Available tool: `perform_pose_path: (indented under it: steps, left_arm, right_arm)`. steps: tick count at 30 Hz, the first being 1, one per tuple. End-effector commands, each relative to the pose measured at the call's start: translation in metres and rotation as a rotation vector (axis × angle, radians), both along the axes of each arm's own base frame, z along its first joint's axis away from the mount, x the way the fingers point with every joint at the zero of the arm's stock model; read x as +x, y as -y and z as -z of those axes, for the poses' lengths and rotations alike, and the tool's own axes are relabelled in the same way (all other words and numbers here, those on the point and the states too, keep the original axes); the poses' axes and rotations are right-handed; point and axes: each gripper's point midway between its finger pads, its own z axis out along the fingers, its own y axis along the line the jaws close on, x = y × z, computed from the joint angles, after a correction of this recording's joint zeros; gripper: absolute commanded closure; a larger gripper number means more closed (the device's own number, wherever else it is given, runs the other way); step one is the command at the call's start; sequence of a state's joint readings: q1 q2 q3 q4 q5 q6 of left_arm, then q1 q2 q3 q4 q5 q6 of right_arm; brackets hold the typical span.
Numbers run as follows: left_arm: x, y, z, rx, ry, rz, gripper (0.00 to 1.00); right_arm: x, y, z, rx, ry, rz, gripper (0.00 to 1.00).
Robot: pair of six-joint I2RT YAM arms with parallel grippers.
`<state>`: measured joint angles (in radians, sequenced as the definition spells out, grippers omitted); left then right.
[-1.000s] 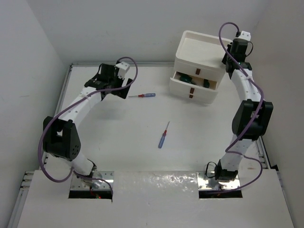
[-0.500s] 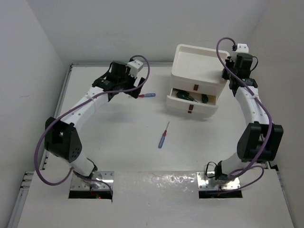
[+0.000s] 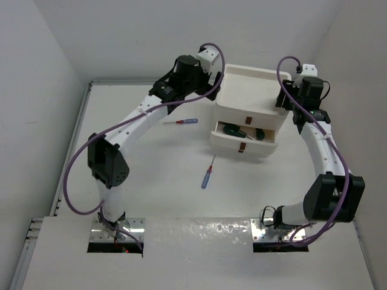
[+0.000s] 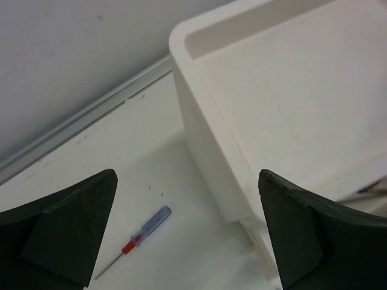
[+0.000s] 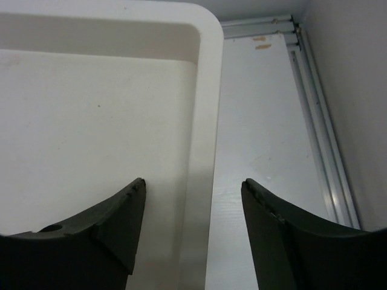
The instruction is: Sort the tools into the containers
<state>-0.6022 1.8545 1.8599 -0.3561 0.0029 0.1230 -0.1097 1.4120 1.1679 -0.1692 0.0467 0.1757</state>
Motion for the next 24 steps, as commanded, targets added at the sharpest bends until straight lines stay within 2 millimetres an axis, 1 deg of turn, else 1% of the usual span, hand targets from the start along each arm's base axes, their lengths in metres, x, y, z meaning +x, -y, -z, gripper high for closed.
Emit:
perform_pose_path:
  steps: [1,2,3,4,5,6,7,8,9,10,11,12,13,14,15,16,17,18,19,20,21,22,23,24]
  left_arm:
    - [0.026,0.016,-0.008,-0.073,0.002,-0.06,0.0]
    - [0.028,0.02,-0.008,-0.076,0.004,-0.055,0.0]
    - [0.032,0.026,-0.002,-0.075,-0.004,-0.051,0.0]
    - [0.033,0.029,-0.012,-0.091,0.01,-0.04,0.0]
    - [0.034,0.032,-0.014,-0.096,0.016,-0.032,0.0]
    - [0.035,0.037,-0.01,-0.089,0.011,-0.026,0.0]
    - [0.037,0.036,-0.014,-0.09,0.018,-0.039,0.0]
    - [0.039,0.036,-0.01,-0.087,0.012,-0.05,0.0]
    - [0.042,0.037,0.0,-0.081,-0.005,-0.066,0.0]
    - [0.047,0.034,0.005,-0.072,-0.008,-0.099,0.02]
    - [0.05,0.032,0.012,-0.062,-0.018,-0.121,0.03]
    - [0.054,0.032,0.024,-0.053,-0.032,-0.142,0.05]
    - [0.058,0.03,0.032,-0.037,-0.036,-0.164,0.1]
    - [0.06,0.031,0.038,-0.028,-0.043,-0.168,0.11]
    - [0.063,0.032,0.051,-0.014,-0.059,-0.172,0.13]
    - [0.064,0.033,0.057,-0.004,-0.069,-0.173,0.19]
    - [0.064,0.033,0.061,-0.015,-0.084,-0.184,0.24]
    - [0.064,0.034,0.066,-0.025,-0.1,-0.194,0.27]
    - [0.064,0.032,0.074,-0.021,-0.114,-0.2,0.33]
    - [0.063,0.033,0.074,-0.027,-0.113,-0.2,0.35]
    - [0.062,0.033,0.075,-0.033,-0.118,-0.203,0.35]
    - [0.06,0.034,0.08,-0.03,-0.127,-0.196,0.36]
    - [0.06,0.034,0.078,-0.033,-0.128,-0.195,0.36]
    - [0.059,0.034,0.079,-0.036,-0.133,-0.197,0.37]
  right_arm:
    - [-0.013,-0.01,0.01,-0.021,-0.089,-0.064,0.33]
    - [-0.015,-0.008,0.008,-0.034,-0.09,-0.062,0.29]
    - [-0.019,-0.006,0.001,-0.043,-0.077,-0.054,0.27]
    - [-0.022,-0.002,-0.003,-0.058,-0.073,-0.032,0.24]
    - [-0.024,0.0,-0.01,-0.064,-0.062,-0.025,0.23]
    - [-0.03,0.0,-0.024,-0.067,-0.035,-0.014,0.23]
    - [-0.036,-0.001,-0.027,-0.053,-0.034,0.0,0.22]
    - [-0.042,0.0,-0.031,-0.044,-0.025,0.015,0.22]
    - [-0.048,0.0,-0.035,-0.04,-0.009,0.028,0.22]
    - [-0.061,-0.003,-0.053,-0.039,0.05,0.034,0.23]
    - [-0.068,-0.006,-0.047,-0.024,0.062,0.042,0.26]
    - [-0.075,-0.011,-0.05,-0.009,0.085,0.031,0.3]
    - [-0.087,-0.021,-0.064,0.007,0.134,-0.002,0.36]
    - [-0.095,-0.034,-0.057,0.043,0.111,-0.043,0.47]
    - [-0.101,-0.042,-0.056,0.06,0.109,-0.069,0.7]
    - [-0.111,-0.062,-0.048,0.081,0.101,-0.127,0.81]
    - [-0.116,-0.077,-0.04,0.107,0.095,-0.167,0.9]
    - [-0.122,-0.105,-0.032,0.127,0.09,-0.259,1.0]
    - [-0.128,-0.118,-0.021,0.146,0.08,-0.299,1.0]
    - [-0.133,-0.131,0.003,0.175,0.058,-0.338,1.0]
    - [-0.139,-0.15,0.014,0.213,0.042,-0.424,1.0]
    - [-0.146,-0.162,0.038,0.228,0.005,-0.469,1.0]
    - [-0.15,-0.168,0.053,0.247,-0.032,-0.477,1.0]
    - [-0.153,-0.173,0.063,0.246,-0.056,-0.492,1.0]
